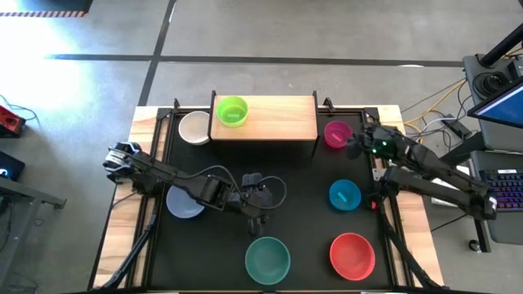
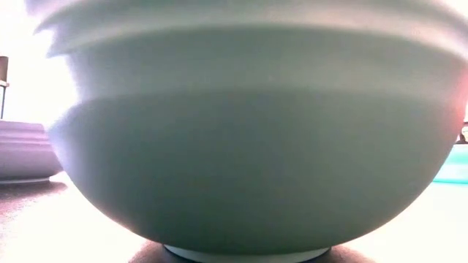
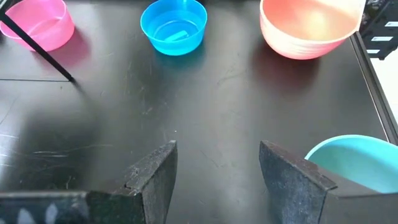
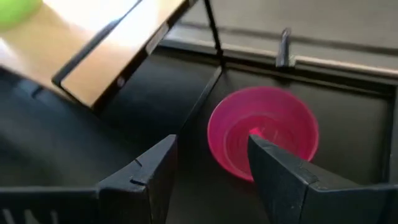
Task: Place and stack bowls onto a shelf
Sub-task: Stack the small red bowl on top of the small green bowl on the shelf
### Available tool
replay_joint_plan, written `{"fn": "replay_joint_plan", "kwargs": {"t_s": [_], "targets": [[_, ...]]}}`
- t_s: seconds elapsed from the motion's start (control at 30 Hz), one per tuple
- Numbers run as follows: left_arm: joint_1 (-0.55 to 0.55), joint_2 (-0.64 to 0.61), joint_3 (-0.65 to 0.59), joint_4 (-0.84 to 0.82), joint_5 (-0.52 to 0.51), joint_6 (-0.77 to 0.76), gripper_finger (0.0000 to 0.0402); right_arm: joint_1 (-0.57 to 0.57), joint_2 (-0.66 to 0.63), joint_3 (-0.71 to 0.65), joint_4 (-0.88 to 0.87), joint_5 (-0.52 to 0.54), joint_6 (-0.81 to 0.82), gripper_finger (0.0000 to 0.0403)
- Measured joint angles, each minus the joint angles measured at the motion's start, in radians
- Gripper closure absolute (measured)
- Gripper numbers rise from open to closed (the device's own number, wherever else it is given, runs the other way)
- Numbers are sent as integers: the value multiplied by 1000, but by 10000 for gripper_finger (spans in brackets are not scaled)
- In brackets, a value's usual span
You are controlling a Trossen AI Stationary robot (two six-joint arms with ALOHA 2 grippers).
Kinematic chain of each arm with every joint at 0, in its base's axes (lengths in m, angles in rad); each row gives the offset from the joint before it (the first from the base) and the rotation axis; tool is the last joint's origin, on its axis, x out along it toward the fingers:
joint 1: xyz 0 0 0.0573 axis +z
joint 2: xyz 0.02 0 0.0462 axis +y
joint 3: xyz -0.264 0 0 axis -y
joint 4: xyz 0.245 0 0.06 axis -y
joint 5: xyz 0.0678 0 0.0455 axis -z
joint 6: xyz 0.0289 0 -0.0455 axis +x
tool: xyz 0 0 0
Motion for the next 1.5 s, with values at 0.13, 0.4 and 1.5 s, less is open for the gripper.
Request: {"fn": "replay_joint_plan", "kwargs": {"t_s": [0.13, 0.4, 1.5], "targets": [[-5, 0, 0, 0, 0, 0, 192, 0, 102, 33, -2, -12, -15, 218], [-8, 0, 0, -15, 0, -3, 192, 0, 277, 87, -2, -12, -43, 218], [-8, -1, 0, -53, 0, -18, 192, -1, 746, 98, 186, 104, -224, 218]]}}
